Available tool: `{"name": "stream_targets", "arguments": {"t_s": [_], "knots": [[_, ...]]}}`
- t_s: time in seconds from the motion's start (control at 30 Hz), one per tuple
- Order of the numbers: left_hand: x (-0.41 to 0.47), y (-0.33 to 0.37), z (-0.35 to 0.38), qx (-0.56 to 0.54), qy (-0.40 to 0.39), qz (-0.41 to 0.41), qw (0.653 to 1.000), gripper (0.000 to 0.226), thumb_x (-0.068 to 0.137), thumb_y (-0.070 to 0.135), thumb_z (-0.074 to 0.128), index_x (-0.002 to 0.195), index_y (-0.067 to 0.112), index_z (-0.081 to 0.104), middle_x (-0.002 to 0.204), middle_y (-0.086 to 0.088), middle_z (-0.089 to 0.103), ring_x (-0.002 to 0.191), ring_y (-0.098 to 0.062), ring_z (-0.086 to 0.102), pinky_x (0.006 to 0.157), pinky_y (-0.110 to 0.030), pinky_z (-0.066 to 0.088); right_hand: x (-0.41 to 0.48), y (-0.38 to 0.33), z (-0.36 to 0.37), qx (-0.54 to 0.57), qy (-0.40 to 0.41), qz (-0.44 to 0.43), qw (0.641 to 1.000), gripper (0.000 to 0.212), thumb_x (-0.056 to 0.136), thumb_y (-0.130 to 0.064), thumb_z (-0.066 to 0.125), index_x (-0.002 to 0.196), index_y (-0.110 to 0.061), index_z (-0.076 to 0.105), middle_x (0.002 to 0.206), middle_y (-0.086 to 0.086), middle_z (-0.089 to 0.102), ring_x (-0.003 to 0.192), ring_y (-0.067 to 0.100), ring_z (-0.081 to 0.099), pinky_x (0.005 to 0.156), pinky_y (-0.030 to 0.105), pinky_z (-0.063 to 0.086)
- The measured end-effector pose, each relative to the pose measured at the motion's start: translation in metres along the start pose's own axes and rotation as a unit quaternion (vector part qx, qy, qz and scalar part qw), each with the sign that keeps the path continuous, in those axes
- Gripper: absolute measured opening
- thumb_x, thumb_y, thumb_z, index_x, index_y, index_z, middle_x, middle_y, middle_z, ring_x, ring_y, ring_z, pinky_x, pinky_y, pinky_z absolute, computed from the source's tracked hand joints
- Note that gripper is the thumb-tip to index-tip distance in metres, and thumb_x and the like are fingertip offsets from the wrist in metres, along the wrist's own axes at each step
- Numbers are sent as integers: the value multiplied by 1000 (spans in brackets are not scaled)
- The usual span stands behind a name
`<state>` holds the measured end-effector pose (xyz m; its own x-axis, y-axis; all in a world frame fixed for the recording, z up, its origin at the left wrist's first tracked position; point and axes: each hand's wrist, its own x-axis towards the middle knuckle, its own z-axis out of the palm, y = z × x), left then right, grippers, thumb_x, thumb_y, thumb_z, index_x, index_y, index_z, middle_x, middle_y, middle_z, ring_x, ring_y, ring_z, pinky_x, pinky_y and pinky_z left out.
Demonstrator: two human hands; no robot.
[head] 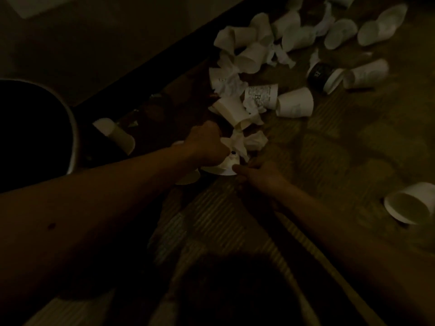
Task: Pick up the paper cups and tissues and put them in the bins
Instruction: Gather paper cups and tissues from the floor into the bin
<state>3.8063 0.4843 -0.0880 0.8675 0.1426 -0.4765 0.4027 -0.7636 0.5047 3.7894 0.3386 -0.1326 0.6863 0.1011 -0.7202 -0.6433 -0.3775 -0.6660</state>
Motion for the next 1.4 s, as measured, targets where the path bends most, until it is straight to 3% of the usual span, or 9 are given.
{"name": "stream_targets", "arguments": {"t_s": [0.13, 0.33, 0.5, 0.63, 0.83, 0.93, 1.07, 1.2, 1.4], "knots": [[27, -11, 24, -67, 13, -69, 995, 58, 96, 20, 59, 146, 4, 36, 149, -16, 40, 133, -30, 42, 108, -36, 39, 20, 5, 9, -6, 2, -5, 1000, 28, 86, -34, 70, 95, -8, 64, 108, 15, 67, 92, 26, 66, 73, 35, 54], [30, -28, 60, -167, 49, -127, 976, 64, 94, 28, 60, 149, 11, 32, 147, -13, 42, 128, -29, 47, 88, -29, 41, 41, 20, 12, -4, -2, 11, 1000, 50, 88, -37, 68, 125, -6, 58, 115, 15, 66, 102, 28, 65, 87, 43, 56], [-1, -35, 84, -271, 54, -145, 950, 70, 85, 46, 68, 140, 8, 46, 140, -11, 51, 118, -25, 55, 98, -36, 47, 29, 44, -15, -24, -53, 37, 998, 30, 90, -32, 65, 106, -7, 65, 74, 5, 68, 63, 16, 63, 50, 26, 48], [-34, -21, 113, -368, 36, -145, 918, 41, 82, 40, 72, 114, 16, 66, 87, 6, 64, 72, -4, 58, 59, -18, 50, 0, 69, -56, -17, -85, 66, 994, 17, 88, -26, 69, 80, -12, 65, 54, -3, 65, 46, 6, 60, 43, 18, 46], [-62, 27, 156, -394, -4, -46, 918, 25, 82, 27, 75, 103, 17, 66, 82, 13, 65, 68, 2, 63, 49, -12, 48, -61, 98, -135, -16, -52, 70, 996, 37, 75, -49, 76, 92, -16, 74, 78, 2, 74, 63, 12, 66, 54, 24, 52], [-69, 43, 163, -376, -17, 3, 926, 15, 83, 27, 75, 91, 30, 62, 83, 14, 66, 67, 5, 66, 51, -11, 49, -71, 103, -186, 22, 216, 20, 976, 49, 74, -56, 71, 104, -18, 66, 98, 2, 72, 84, 18, 69, 65, 32, 56], [-73, 57, 164, -369, -23, 44, 928, 34, 83, 23, 75, 115, 20, 63, 91, 13, 65, 73, 8, 65, 49, -8, 47, -56, 108, -242, 16, 501, -27, 865, 68, 79, -51, 71, 127, -15, 39, 133, 9, 44, 123, 29, 46, 94, 45, 45], [-75, 68, 156, -302, -14, 92, 949, 65, 86, 24, 72, 142, 30, 42, 124, 9, 50, 96, -1, 56, 61, -7, 46, -30, 118, -252, 59, 441, 47, 894, 105, 77, -51, 74, 151, -11, 12, 154, 15, 27, 138, 36, 32, 110, 48, 33], [-90, 69, 136, -220, -38, 95, 970, 39, 97, 23, 56, 127, 46, 50, 140, 5, 45, 118, -17, 51, 85, -31, 54, -27, 128, -239, 124, 352, 68, 925, 91, 78, -50, 70, 151, -21, 24, 144, 13, 44, 119, 32, 53, 94, 47, 49]]}}
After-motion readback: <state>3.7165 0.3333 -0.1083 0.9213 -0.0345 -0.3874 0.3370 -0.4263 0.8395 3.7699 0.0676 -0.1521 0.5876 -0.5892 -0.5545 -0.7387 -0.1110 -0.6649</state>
